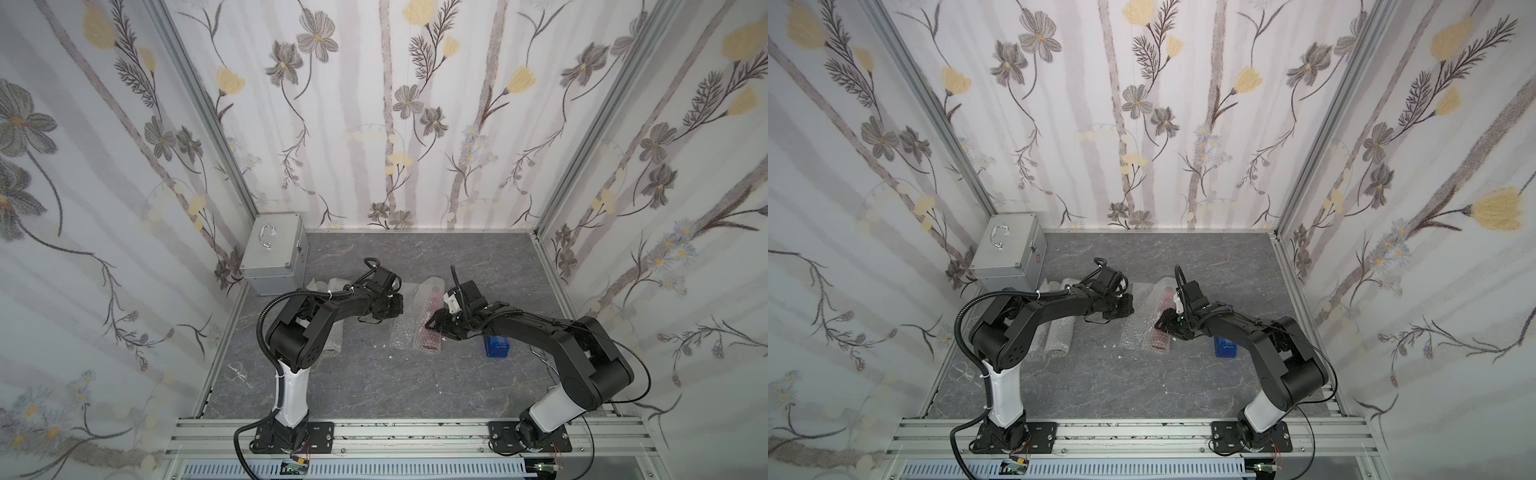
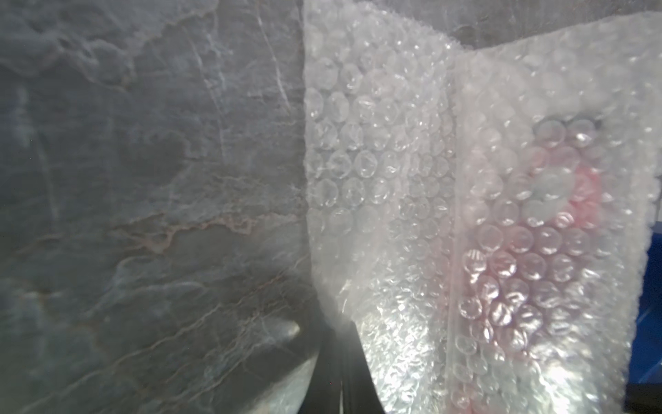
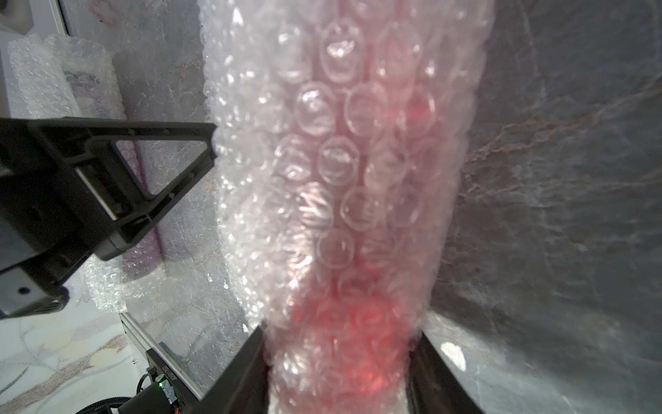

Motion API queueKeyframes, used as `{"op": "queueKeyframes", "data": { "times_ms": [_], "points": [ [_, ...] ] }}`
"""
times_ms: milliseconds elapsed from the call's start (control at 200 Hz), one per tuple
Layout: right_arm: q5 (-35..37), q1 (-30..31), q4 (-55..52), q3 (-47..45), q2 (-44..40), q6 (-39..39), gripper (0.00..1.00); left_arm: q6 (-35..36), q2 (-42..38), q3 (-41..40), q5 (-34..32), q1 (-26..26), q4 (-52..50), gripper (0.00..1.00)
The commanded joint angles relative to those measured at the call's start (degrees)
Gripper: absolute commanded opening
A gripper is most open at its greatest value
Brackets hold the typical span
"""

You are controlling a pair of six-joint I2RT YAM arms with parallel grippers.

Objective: Wrap wine bottles in bubble wrap
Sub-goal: Wrap the wine bottle in bubble wrap.

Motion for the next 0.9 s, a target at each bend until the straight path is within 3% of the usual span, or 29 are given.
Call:
{"op": "queueKeyframes", "data": {
  "times_ms": [0,305,675,789,894],
  "points": [
    [3.43,0.31,-2.58,0.76,0.92,-0.52,0.52,-0.52,-2.65,-0.42,-0.11,-0.04,-0.91,0.00],
    [3.25,2.44,-1.98,2.91,3.88,0.41,0.51,-1.57,-8.01,-1.33,4.30,-0.59,0.58,0.00],
    [3.21,3.80,-2.67,4.99,5.36,0.22,0.51,-0.40,-8.91,-0.64,3.87,-1.93,-0.47,0.00],
    [3.28,3.73,-2.94,4.57,4.90,-0.17,0.51,5.07,-10.78,-0.60,-5.04,-1.50,-4.54,0.28],
    [3.33,3.69,-2.96,4.49,5.00,-0.25,0.51,8.97,-12.09,0.19,-10.51,-0.05,-6.91,0.45]
  ]
}}
